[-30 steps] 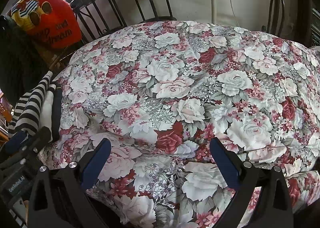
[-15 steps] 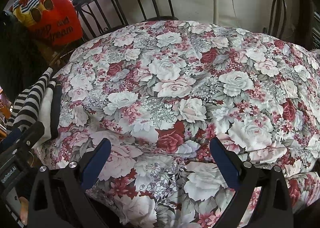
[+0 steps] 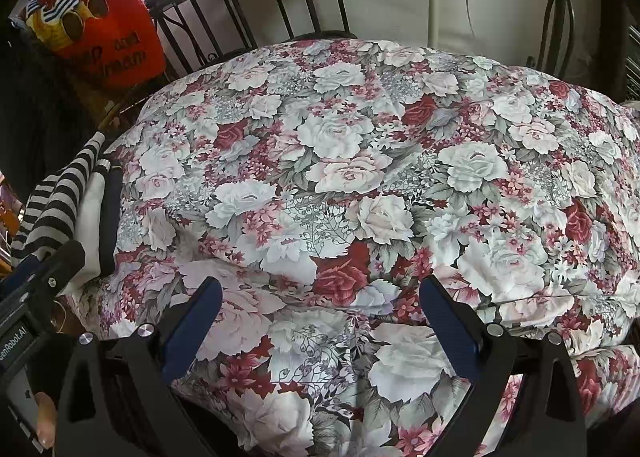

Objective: Fold small clothes

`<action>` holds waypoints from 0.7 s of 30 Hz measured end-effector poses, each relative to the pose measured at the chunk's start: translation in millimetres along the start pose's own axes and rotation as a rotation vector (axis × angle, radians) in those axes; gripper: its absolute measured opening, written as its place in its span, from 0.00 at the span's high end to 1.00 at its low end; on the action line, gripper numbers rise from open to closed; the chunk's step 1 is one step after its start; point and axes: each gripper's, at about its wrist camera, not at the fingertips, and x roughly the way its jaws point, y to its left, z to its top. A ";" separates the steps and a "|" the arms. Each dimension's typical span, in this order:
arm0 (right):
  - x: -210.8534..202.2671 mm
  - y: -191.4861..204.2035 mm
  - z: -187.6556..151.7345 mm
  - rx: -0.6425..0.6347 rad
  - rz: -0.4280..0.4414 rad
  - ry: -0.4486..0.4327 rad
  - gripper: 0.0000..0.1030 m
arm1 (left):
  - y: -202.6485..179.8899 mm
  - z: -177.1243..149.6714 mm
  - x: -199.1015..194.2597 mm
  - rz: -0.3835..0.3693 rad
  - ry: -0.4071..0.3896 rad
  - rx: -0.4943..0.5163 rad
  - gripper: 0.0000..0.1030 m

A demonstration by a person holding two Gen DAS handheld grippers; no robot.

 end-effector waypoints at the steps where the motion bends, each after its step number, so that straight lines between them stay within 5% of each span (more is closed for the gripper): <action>1: 0.0 0.2 -0.3 0.000 0.000 -0.001 0.04 | -0.3 0.0 0.1 -0.001 0.000 0.000 0.05; 21: 0.1 0.9 -1.1 0.001 -0.003 -0.003 0.04 | 2.0 1.0 -0.1 -0.005 0.001 0.002 0.05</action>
